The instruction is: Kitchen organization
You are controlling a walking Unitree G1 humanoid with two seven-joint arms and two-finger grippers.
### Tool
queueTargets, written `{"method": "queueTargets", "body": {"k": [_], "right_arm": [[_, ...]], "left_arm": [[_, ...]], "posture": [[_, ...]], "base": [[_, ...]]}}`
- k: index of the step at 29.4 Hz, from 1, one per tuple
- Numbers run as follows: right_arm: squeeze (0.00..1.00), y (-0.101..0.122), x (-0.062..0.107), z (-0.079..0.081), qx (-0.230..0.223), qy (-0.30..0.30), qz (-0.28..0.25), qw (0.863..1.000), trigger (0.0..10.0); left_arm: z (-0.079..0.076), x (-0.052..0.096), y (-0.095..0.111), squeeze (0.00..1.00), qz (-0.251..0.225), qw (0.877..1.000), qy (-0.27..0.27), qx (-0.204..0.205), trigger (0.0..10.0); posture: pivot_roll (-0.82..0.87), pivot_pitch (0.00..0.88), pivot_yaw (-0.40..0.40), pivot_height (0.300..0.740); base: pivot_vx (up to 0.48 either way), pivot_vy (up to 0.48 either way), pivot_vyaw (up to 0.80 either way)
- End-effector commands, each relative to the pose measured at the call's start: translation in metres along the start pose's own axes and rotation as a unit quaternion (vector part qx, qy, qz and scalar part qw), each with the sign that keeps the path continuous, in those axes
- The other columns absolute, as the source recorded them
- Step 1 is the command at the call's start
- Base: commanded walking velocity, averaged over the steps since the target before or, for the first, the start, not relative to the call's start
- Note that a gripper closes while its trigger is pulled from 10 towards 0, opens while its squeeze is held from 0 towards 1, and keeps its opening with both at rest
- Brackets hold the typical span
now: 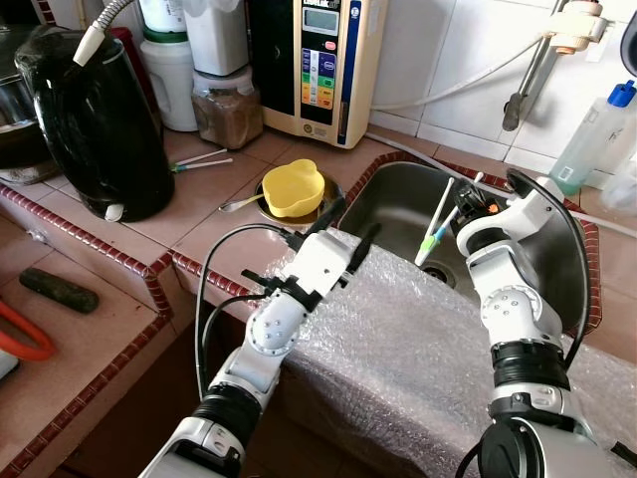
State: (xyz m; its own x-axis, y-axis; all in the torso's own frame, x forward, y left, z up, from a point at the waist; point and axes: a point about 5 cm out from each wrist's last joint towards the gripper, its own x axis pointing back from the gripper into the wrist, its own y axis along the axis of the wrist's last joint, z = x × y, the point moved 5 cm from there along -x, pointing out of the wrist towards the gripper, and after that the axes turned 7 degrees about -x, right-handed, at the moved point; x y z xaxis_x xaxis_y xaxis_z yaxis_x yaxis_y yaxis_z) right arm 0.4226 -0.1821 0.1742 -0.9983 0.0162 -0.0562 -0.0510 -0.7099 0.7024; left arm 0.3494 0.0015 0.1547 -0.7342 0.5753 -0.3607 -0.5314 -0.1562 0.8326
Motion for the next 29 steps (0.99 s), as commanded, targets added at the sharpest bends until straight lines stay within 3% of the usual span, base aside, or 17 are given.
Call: {"method": "queueTargets", "body": {"k": [1,4,5,6,7,8,9,11,14,15,17,19,23,28,29], "right_arm": [[0.0,0.007,-0.004,0.005,0.036,0.008,-0.011,0.999,0.0],[0.0,0.006,-0.007,0.005,0.108,0.016,-0.018,0.994,0.0],[0.0,0.006,-0.007,0.005,0.108,0.016,-0.018,0.994,0.0],[0.0,0.004,-0.008,0.005,0.162,0.02,-0.02,0.986,0.0],[0.0,0.003,-0.008,0.005,0.186,0.024,-0.02,0.982,0.0],[0.0,0.0,-0.008,0.013,0.301,0.055,-0.022,0.952,0.0],[0.0,0.0,-0.008,0.013,0.301,0.055,-0.022,0.952,0.0],[0.0,-0.004,-0.008,0.016,0.34,0.071,-0.017,0.937,0.0],[0.0,-0.017,-0.008,0.001,0.41,0.066,0.022,0.91,0.0],[0.0,-0.017,-0.008,-0.001,0.409,0.062,0.025,0.91,0.0],[0.0,-0.02,-0.006,-0.013,0.435,0.052,0.037,0.898,0.0],[0.0,-0.021,-0.006,-0.019,0.435,0.045,0.043,0.898,0.0],[0.0,-0.026,-0.002,-0.034,0.473,0.038,0.064,0.878,0.0],[0.0,-0.03,0.001,-0.046,0.48,0.031,0.084,0.873,0.0],[1.0,-0.032,0.002,-0.049,0.483,0.028,0.091,0.871,4.7]], "left_arm": [[0.0,-0.003,0.004,1.0,-0.006,1.0,-0.009,-0.005,10.0],[-0.001,-0.002,0.0,1.0,0.005,1.0,-0.012,0.008,10.0],[-0.001,-0.002,0.0,1.0,0.005,1.0,-0.012,0.008,10.0],[-0.004,-0.002,-0.003,1.0,0.016,0.999,-0.019,0.023,10.0],[-0.005,-0.002,-0.005,1.0,0.02,0.999,-0.023,0.029,10.0],[-0.01,-0.002,-0.008,1.0,0.031,0.998,-0.043,0.046,10.0],[-0.01,-0.002,-0.008,1.0,0.031,0.998,-0.043,0.046,10.0],[-0.011,-0.002,-0.01,1.0,0.039,0.996,-0.048,0.064,10.0],[-0.015,-0.007,-0.011,1.0,0.059,0.991,-0.068,0.102,10.0],[-0.015,-0.008,-0.011,1.0,0.062,0.99,-0.072,0.106,10.0],[-0.016,-0.01,-0.014,1.0,0.077,0.987,-0.086,0.113,10.0],[-0.017,-0.011,-0.014,1.0,0.079,0.986,-0.09,0.114,10.0],[-0.021,-0.01,-0.014,1.0,0.082,0.984,-0.112,0.116,10.0],[-0.027,-0.007,-0.014,1.0,0.089,0.979,-0.134,0.125,10.0],[-0.028,-0.007,-0.014,1.0,0.092,0.978,-0.138,0.126,10.0]], "posture": [[0.01,0.0,-0.035,0.74],[0.02,0.0,-0.032,0.74],[0.02,0.0,-0.032,0.74],[0.02,0.0,-0.03,0.74],[0.02,0.0,-0.03,0.74],[0.03,0.0,-0.031,0.74],[0.03,0.0,-0.031,0.74],[0.03,0.0,-0.03,0.74],[0.03,0.0,-0.029,0.74],[0.03,0.0,-0.028,0.74],[0.03,0.0,-0.026,0.74],[0.03,0.0,-0.025,0.74],[0.03,0.0,-0.021,0.74],[0.03,0.0,-0.021,0.74],[0.03,0.0,-0.02,0.74]], "base": [[0.0,0.0,0.0],[0.0,0.0,0.0],[0.0,0.0,0.0],[0.0,0.0,0.0],[0.0,0.0,0.0],[0.0,0.0,0.0],[0.0,0.0,0.0],[0.0,0.0,0.0],[0.0,0.0,0.0],[0.0,0.0,0.0],[0.0,0.0,0.0],[0.0,0.0,0.0],[0.0,0.0,0.0],[0.0,0.0,0.0],[0.0,0.0,0.0]]}}
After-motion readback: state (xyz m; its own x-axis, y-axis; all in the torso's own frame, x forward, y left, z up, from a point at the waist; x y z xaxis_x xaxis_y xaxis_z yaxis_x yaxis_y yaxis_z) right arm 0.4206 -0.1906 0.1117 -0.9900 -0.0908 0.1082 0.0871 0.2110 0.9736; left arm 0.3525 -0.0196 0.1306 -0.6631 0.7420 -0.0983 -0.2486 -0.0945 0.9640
